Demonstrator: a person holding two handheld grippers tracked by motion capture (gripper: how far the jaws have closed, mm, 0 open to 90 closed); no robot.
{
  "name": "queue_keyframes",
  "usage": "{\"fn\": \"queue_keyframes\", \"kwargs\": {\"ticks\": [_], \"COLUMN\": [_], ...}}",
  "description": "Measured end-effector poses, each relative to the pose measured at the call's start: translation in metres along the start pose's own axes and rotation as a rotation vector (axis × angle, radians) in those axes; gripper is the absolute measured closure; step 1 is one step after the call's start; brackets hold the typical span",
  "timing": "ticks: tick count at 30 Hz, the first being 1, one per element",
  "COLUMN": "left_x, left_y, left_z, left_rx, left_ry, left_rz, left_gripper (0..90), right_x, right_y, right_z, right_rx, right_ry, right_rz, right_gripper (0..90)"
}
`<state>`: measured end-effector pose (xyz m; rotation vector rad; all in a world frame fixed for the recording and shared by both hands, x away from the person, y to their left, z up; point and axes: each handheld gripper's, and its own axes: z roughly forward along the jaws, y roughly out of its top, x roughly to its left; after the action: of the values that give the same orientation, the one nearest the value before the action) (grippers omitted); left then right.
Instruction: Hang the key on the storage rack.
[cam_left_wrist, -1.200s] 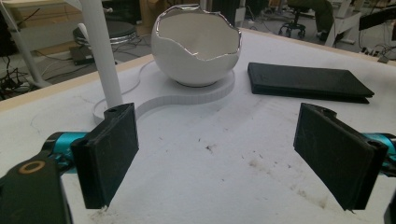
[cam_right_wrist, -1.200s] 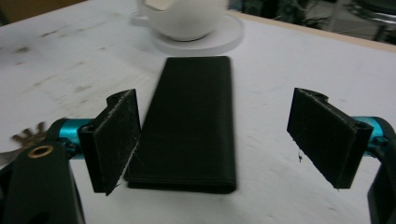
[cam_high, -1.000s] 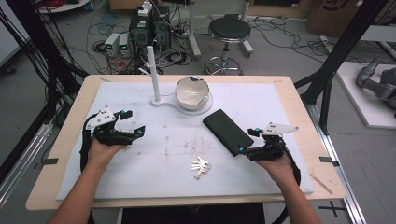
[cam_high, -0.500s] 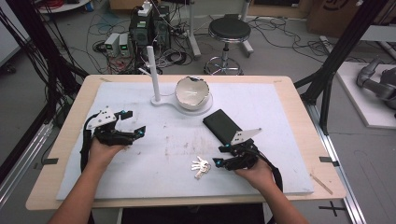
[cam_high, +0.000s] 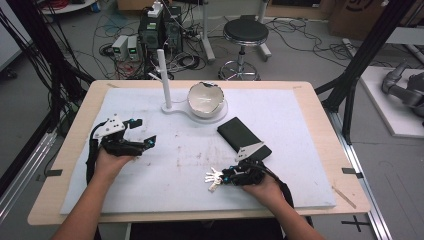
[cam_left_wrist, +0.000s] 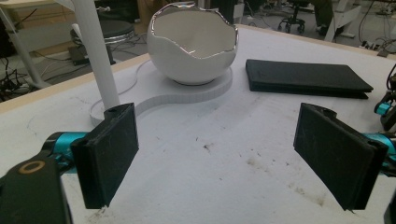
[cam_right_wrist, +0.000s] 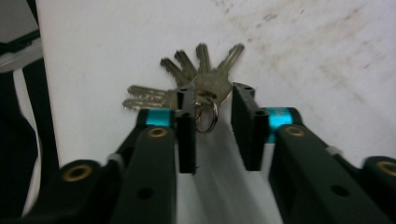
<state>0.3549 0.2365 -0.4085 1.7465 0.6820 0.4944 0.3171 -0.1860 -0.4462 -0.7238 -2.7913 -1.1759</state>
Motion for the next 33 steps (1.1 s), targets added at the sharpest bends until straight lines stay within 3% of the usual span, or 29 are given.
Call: {"fn": "queue_keyframes", "kwargs": {"ticks": [2,4,11,15,19,27,33], "left_x": [0.0,0.0,0.0,0.001,0.001,-0.002,-0.003], "left_y": [0.0,0.0,0.001,0.001,0.002,0.004,0.005], "left_z": [0.0,0.0,-0.001,-0.002,-0.002,-0.002,-0.005], "left_rx": [0.0,0.0,-0.001,-0.007,-0.007,-0.007,-0.011], "left_ry": [-0.001,0.001,0.003,0.007,0.007,0.005,0.013], "left_rz": [0.0,0.0,0.0,-0.002,-0.003,0.009,0.018], "left_gripper": [13.9,13.9,13.9,13.9,13.9,13.9,13.9], "right_x": [0.001,0.004,0.009,0.012,0.013,0.004,-0.003], "right_y": [0.001,0.002,0.006,0.016,0.029,0.081,0.13], "right_z": [0.0,-0.002,-0.013,-0.031,-0.044,-0.085,-0.103], "right_rx": [-0.002,-0.011,-0.061,-0.111,-0.125,-0.21,-0.229], "right_ry": [0.01,0.011,-0.014,-0.033,-0.05,-0.131,-0.13], "right_rz": [-0.015,-0.023,-0.064,-0.086,-0.125,-0.177,-0.202], "right_gripper": [87.4,89.5,90.0,90.0,90.0,90.0,90.0]}}
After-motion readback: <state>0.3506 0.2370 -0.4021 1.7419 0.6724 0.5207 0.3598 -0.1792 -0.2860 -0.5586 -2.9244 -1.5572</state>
